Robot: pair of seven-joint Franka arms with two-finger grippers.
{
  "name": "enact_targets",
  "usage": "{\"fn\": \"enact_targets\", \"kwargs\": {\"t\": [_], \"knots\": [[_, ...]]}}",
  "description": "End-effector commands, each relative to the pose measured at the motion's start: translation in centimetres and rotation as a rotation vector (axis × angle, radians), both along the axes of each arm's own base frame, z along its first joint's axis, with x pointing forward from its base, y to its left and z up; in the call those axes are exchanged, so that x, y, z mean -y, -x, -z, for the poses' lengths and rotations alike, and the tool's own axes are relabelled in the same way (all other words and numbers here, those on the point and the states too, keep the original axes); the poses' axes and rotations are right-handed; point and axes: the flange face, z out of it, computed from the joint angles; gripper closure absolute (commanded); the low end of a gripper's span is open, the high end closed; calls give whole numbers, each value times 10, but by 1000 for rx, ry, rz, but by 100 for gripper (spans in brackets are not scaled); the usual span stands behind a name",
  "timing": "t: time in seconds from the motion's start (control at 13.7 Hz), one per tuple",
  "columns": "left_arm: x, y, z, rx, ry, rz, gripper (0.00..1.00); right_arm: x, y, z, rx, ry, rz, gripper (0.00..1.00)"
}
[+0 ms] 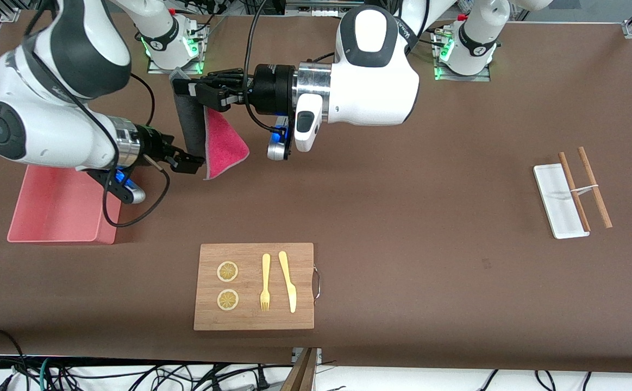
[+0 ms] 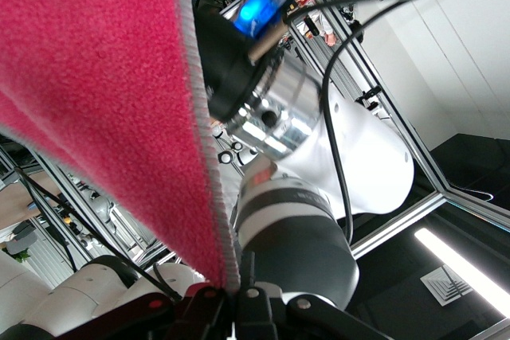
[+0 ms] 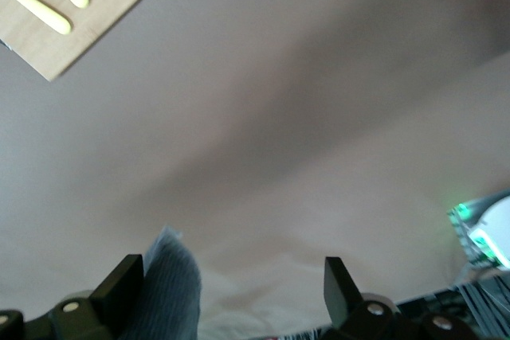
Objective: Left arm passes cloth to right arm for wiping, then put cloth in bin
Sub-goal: 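Move the right gripper to the cloth held by the left gripper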
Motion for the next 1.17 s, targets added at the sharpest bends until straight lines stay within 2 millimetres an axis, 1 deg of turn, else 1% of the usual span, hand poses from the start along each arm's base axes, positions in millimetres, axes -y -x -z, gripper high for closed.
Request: {"fn": "enact_targets", "kwargs": {"t": [0.0, 0.15, 0.29, 0.36, 0.44, 0.58, 0.73, 0.95, 1.09], "knots": [[4, -1, 6, -11, 4, -13, 100, 16, 5, -23, -46, -57, -16, 0], [4, -1, 7, -10, 1, -12, 100, 19, 8, -29, -67, -87, 6, 0], [3, -2, 7, -10, 1, -14, 100, 14, 8, -31, -70, -100, 27, 0], [2, -3, 10, -13, -3, -13, 100, 10, 8, -32, -77, -112, 48, 0], [2, -3, 18, -21, -13, -13, 100, 6, 7, -34, -85, -134, 78, 0], [4, -2, 23, 13, -16, -12, 100, 3, 3, -35, -89, -151, 132, 0], [4, -2, 27, 12, -21, -12, 100, 11, -2, -35, -74, -160, 149, 0], [4, -2, 27, 12, -21, -10, 100, 35, -14, -42, -40, -175, 183, 0], [3, -2, 27, 12, -21, -12, 100, 35, -16, -44, -24, -179, 189, 0]]}}
